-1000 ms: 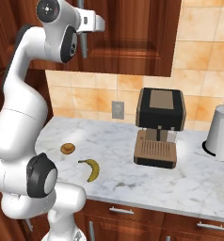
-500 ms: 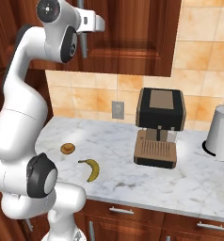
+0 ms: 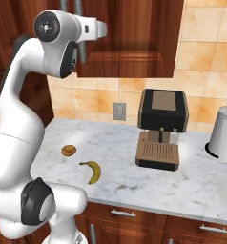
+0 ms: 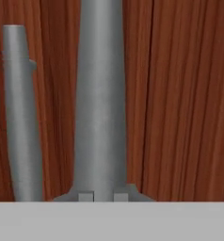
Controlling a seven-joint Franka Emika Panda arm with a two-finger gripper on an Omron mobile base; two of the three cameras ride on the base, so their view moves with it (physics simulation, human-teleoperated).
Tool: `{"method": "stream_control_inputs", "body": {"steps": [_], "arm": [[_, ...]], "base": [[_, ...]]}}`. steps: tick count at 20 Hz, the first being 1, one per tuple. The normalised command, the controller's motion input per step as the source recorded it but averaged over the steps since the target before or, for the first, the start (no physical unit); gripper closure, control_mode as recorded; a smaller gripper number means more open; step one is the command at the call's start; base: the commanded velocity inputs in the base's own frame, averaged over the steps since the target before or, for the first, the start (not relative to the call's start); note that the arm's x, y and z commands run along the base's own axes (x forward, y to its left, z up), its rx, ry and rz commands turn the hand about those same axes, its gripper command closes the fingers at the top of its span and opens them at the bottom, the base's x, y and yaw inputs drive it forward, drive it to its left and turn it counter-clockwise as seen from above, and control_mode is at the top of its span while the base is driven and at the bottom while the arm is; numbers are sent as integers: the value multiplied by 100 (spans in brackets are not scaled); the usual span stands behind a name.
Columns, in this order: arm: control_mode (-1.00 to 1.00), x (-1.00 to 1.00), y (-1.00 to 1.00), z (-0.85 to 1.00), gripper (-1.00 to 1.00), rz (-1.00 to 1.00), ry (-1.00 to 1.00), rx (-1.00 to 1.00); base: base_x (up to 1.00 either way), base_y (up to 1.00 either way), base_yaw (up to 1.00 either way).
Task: Pick the pan from the cabinet and place it on the stove. Then turn on the stove burner for the pan.
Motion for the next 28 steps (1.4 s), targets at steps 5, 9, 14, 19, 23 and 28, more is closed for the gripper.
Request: {"method": "stream_control_inputs", "body": {"steps": [5,9,14,19,23,28], "arm": [[-100,-41,-45,0,100,0,-12,0],[-100,-30,-53,0,100,0,0,0],[-100,-27,-57,0,100,0,0,0],[-100,-41,-75,0,100,1,0,0],[-100,-38,-77,-1,100,0,0,0],[-100,-27,-72,-10,100,0,0,0]], "base": [[0,0,0],[0,0,0],[0,0,0],[0,0,0],[0,0,0],[0,0,0]]}}
